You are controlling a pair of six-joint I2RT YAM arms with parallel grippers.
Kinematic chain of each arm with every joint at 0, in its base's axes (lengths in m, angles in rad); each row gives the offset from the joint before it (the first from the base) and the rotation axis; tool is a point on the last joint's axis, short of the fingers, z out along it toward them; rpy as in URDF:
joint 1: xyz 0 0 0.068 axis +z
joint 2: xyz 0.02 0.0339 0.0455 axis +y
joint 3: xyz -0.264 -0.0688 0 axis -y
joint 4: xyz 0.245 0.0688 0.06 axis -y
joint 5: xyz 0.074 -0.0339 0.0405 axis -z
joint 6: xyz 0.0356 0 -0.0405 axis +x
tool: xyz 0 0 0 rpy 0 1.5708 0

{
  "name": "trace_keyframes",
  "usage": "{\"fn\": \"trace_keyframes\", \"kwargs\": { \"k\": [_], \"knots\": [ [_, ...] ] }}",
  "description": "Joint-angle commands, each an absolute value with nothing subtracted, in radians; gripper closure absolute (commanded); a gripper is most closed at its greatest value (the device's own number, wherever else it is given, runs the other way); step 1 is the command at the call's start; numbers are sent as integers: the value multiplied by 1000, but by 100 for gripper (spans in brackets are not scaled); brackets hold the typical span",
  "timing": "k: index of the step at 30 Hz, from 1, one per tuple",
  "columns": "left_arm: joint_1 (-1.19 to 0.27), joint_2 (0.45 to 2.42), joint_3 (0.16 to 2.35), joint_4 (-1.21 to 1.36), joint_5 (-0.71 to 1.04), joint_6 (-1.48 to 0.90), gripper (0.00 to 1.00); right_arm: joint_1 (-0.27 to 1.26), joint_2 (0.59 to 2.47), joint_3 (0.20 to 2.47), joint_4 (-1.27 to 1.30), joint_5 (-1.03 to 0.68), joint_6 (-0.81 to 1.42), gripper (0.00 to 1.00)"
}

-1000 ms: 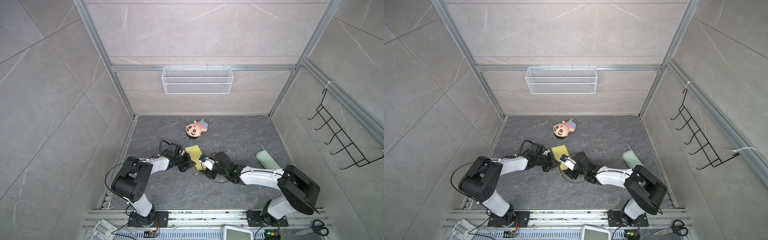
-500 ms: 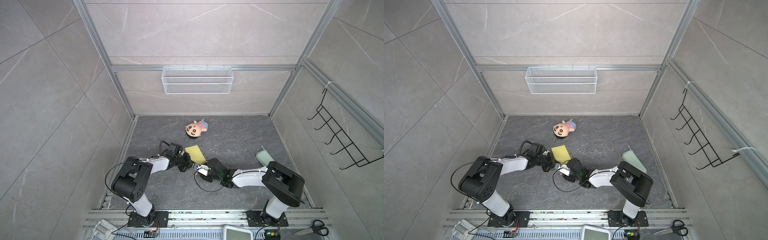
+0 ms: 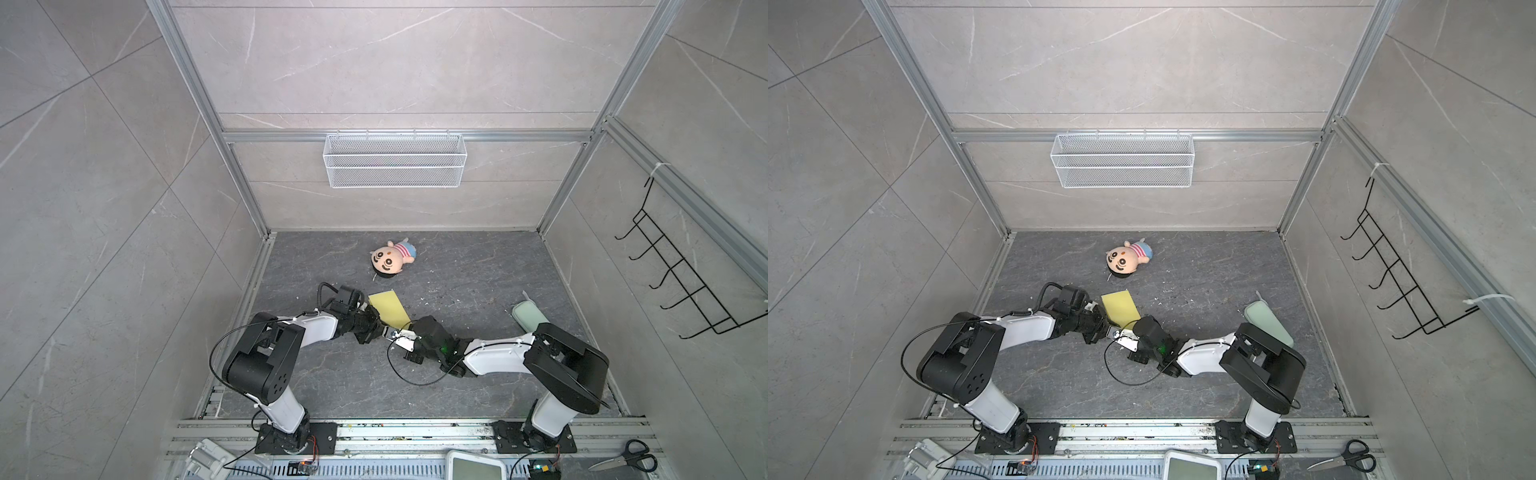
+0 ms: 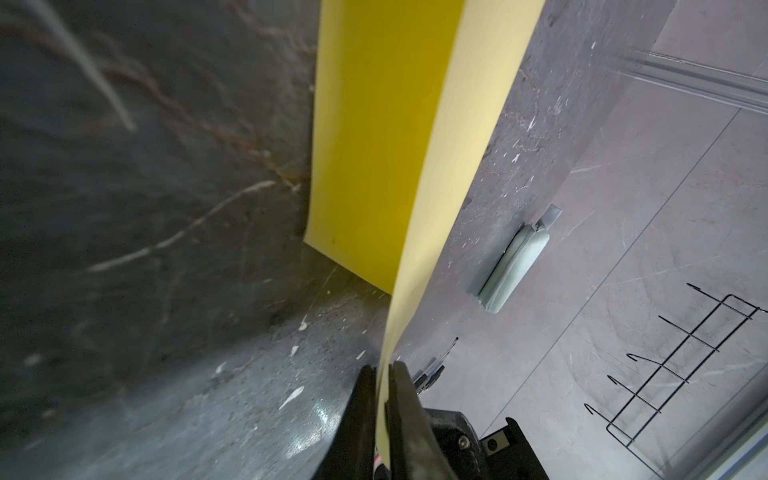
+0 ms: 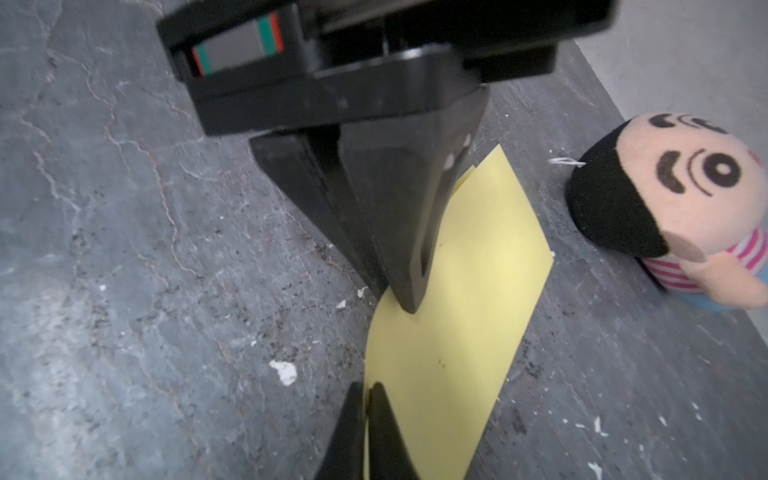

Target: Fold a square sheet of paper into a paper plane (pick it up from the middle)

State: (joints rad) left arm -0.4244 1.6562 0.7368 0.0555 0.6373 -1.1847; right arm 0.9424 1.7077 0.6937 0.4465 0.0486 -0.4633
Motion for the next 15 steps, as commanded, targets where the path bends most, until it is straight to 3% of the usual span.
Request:
{"fn": "trace_keyframes", "kwargs": {
  "k": [1, 9, 15],
  "knots": [
    [-385, 1596, 743, -26, 637, -1131, 80, 947, 1675, 706, 440, 10, -441, 97],
    [-250, 1428, 840, -326, 536, -846, 53, 941, 1624, 734, 276, -140, -336, 100],
    [-270, 1489, 916, -274, 587, -791, 52, 936, 1621, 755, 202, -228, -233, 100]
  ]
}}
